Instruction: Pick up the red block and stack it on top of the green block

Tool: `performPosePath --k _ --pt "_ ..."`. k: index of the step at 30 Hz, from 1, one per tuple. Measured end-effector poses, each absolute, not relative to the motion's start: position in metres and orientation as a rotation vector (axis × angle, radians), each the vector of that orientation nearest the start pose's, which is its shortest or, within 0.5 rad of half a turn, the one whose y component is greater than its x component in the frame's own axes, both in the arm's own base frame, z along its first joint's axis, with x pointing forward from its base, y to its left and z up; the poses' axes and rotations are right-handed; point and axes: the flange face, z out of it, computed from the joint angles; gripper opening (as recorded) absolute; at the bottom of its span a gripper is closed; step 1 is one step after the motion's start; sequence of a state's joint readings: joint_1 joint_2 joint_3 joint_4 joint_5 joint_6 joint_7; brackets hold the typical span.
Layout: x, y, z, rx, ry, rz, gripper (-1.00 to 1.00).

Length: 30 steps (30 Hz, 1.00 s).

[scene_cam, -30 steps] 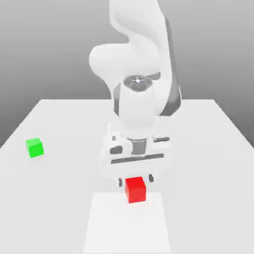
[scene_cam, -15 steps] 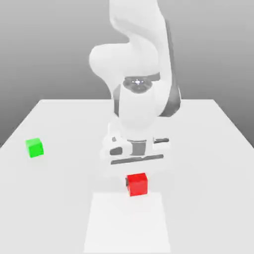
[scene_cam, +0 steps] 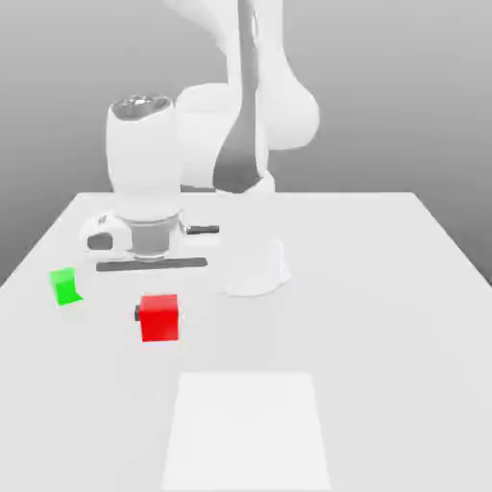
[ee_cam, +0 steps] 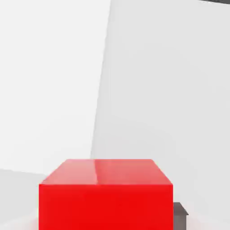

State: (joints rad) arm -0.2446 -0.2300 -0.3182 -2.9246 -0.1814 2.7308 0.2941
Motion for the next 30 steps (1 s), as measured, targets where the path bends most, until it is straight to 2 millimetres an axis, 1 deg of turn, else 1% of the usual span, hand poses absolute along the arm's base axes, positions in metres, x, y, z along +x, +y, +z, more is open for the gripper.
performPosePath --k 2,5,10,14,17,18,19,21,30 --pt "0.28 -0.195 0.245 -2.957 1.086 -0.049 -1.0" --pt "0.252 -0.235 0.249 -2.943 1.131 -0.049 -1.0" --pt "0.193 -0.292 0.253 -2.915 1.206 -0.039 -1.0" --pt "0.135 -0.326 0.252 -2.886 1.264 -0.022 -1.0" --pt "0.087 -0.343 0.249 -2.86 1.307 -0.006 -1.0" --pt "0.075 -0.347 0.247 -2.853 1.317 -0.003 -1.0" --pt "0.07 -0.348 0.245 -2.85 1.322 -0.004 -1.0" --pt "0.066 -0.35 0.24 -2.847 1.326 -0.009 -1.0" --pt "0.066 -0.353 0.214 -2.844 1.33 -0.024 -1.0"
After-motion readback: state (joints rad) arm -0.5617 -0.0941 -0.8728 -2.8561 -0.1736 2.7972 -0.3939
